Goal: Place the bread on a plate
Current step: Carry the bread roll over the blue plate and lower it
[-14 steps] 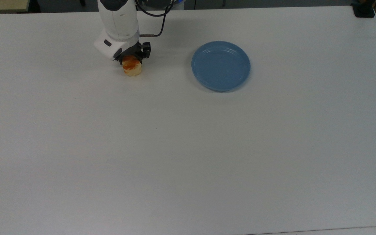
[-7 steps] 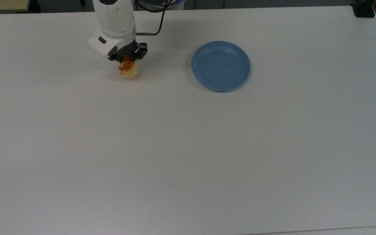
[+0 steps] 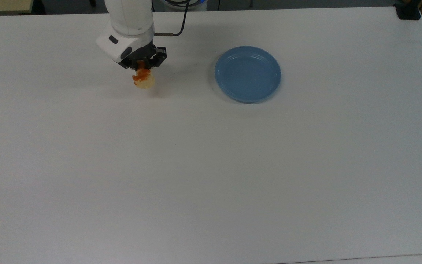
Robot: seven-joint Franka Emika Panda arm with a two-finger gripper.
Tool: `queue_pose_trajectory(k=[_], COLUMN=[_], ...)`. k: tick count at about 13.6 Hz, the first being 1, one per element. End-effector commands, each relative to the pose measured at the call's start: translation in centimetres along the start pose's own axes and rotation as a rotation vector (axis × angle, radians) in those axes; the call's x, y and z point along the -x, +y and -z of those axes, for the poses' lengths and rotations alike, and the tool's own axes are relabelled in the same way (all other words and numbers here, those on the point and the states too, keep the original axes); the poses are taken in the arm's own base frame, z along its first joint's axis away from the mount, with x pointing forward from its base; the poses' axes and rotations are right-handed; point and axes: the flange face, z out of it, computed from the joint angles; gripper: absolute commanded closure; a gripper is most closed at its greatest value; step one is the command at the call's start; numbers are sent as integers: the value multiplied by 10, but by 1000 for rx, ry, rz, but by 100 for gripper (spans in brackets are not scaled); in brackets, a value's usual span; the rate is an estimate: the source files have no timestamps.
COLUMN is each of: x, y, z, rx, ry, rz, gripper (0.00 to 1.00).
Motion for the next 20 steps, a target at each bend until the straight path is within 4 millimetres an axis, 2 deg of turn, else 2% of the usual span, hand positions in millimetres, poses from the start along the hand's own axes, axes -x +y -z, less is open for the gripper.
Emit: queue_pose_trajectory(k=[1,2,3,5,7,8,9,10,13,16,17,18,19,20], x=[-18,-21,-24,-23,-23,-24,-24,-23,-21,-22,-24,-25,-25,-24], y=[-69,-93,-109,-151,-179,-185,-201,-218,-251,-289,-302,-302,-304,-303], z=[26,23,17,31,38,45,46,42,34,0,-10,-12,-12,-12], rx=[13,8,-4,-12,-20,-29,-37,-34,-27,-4,4,15,17,19], ry=[-22,-28,-39,-22,-11,-1,0,-5,-17,-66,-70,-68,-70,-75], rz=[-1,-8,-29,-54,-49,-53,-38,-36,-3,30,29,20,16,16], gripper=[72,71,69,66,64,64,60,58,54,49,38,16,0,0])
